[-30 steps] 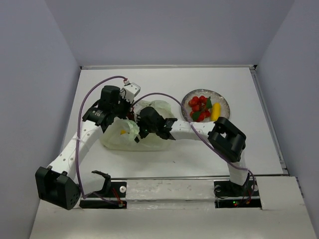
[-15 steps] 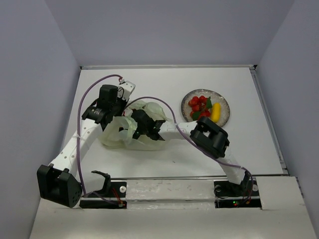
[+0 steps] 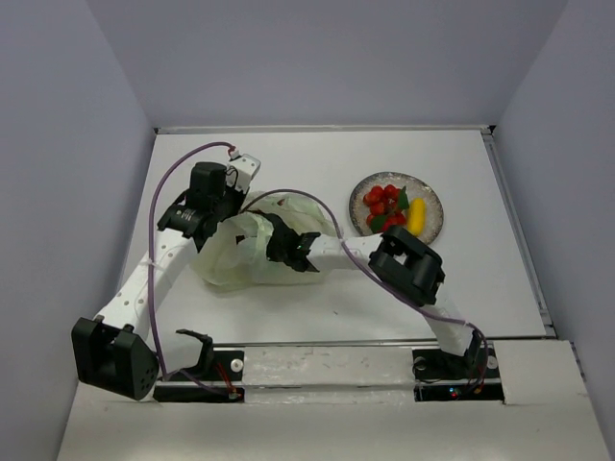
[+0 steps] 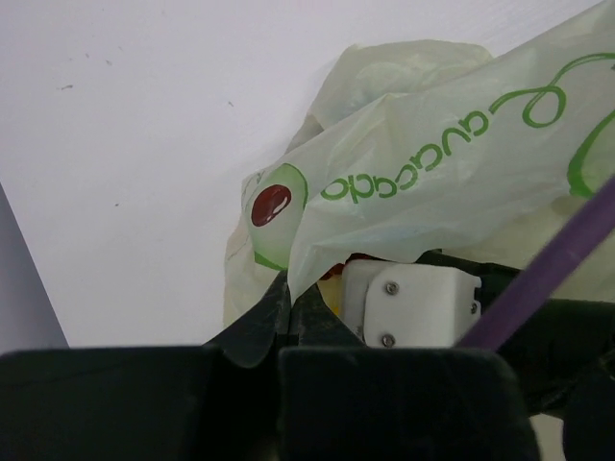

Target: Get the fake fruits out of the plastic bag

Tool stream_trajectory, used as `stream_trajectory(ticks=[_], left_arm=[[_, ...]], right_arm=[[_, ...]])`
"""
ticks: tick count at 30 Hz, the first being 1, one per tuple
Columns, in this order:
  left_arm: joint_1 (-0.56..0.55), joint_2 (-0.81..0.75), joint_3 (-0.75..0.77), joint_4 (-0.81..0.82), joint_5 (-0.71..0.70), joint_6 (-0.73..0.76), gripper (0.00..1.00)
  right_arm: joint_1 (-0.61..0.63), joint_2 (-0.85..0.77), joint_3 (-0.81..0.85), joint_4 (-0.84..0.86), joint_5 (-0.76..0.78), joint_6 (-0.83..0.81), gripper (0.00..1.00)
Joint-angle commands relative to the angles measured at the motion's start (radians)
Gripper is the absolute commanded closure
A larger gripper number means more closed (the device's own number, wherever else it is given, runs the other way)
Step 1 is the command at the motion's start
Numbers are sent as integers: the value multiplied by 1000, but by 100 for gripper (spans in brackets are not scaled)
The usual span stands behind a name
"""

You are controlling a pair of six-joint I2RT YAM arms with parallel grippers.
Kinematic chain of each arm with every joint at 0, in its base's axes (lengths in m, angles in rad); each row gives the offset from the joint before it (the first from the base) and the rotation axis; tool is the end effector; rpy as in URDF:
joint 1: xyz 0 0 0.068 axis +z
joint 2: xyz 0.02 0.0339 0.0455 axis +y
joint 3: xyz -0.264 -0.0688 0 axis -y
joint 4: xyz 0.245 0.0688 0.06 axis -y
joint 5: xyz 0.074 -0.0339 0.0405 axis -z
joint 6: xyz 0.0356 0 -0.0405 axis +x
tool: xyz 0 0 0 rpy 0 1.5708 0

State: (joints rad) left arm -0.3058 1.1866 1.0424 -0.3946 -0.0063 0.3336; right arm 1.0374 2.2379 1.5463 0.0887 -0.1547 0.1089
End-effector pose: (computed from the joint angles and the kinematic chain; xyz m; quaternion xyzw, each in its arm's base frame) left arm 0.2539 -0.0799 0.3262 0.2719 0.8262 0.0096 0.4933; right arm 0.2496 0.4335 0.1490 -0.4273 0.7730 0.3090 0.3527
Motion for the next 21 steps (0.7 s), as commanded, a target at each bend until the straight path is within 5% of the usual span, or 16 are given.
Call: stream_trajectory(ticks=[1, 10, 15, 21], left_arm=[[4, -24, 34, 36, 39, 1, 100], [10, 2, 80, 50, 17, 21, 100], [10, -1, 123, 49, 17, 47, 100], [10, -21, 140, 37, -20, 64, 100]], right_arm=[[27, -187, -45, -76, 52, -69, 99], [27, -506, -106, -167, 234, -84, 99], [27, -554, -120, -256, 487, -133, 99], [6, -598, -72, -314, 561, -149, 99]])
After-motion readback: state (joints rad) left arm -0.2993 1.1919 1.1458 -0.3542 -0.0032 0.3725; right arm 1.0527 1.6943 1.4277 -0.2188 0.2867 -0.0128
